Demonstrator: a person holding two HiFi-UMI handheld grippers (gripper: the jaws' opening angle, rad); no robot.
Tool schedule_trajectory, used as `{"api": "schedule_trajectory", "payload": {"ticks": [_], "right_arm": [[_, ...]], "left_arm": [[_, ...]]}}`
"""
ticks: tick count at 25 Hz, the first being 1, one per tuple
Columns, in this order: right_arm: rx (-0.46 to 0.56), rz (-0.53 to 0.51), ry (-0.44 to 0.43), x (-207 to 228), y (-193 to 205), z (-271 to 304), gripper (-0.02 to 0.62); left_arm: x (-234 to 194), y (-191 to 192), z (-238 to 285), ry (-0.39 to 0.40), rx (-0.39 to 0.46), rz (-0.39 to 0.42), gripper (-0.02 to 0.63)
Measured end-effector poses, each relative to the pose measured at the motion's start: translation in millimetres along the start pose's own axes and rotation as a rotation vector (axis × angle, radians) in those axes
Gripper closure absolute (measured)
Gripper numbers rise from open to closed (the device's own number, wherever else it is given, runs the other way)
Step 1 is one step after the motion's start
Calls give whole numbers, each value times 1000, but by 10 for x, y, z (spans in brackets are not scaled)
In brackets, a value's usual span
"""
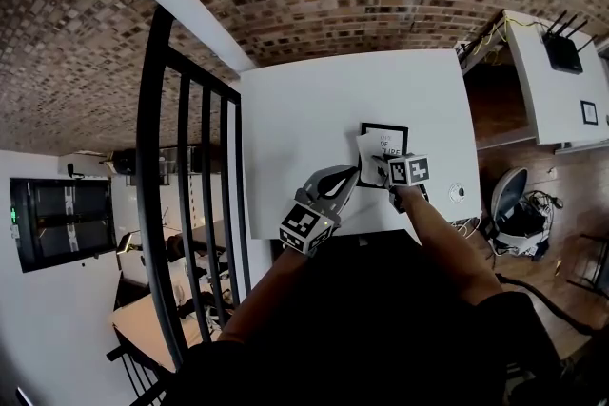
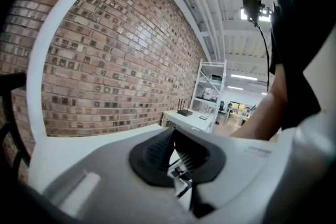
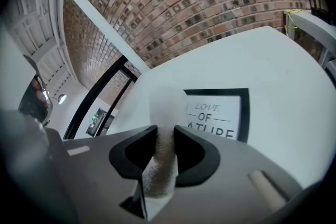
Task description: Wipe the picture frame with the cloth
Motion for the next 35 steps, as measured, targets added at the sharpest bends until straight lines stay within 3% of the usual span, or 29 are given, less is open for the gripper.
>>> {"api": "schedule_trajectory", "payload": {"ticks": [11, 17, 20, 27, 35], "right_arm": [[121, 84, 112, 486, 65, -654, 499], [177, 115, 123, 537, 47, -845, 499], [196, 104, 79, 367, -27, -788, 499], [121, 105, -134, -407, 109, -209, 499], [-27, 54, -102, -395, 565, 66, 499]], "left_arm": [[63, 117, 55, 28, -22, 3, 606], [107, 124, 85, 39, -29, 9, 606], [99, 132, 82, 40, -30, 11, 606], [68, 171, 80, 31, -39, 5, 606], [37, 189, 103, 41, -50, 3, 606]]}}
Point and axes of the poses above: the fingertips, and each gripper's own axes: z forward along the fingers, x to its right, y out of its underside, the point moved 5 cm from there along -z, backward along the fingers, and after that the axes turned 9 degrees about -y, right-handed, at the moved point
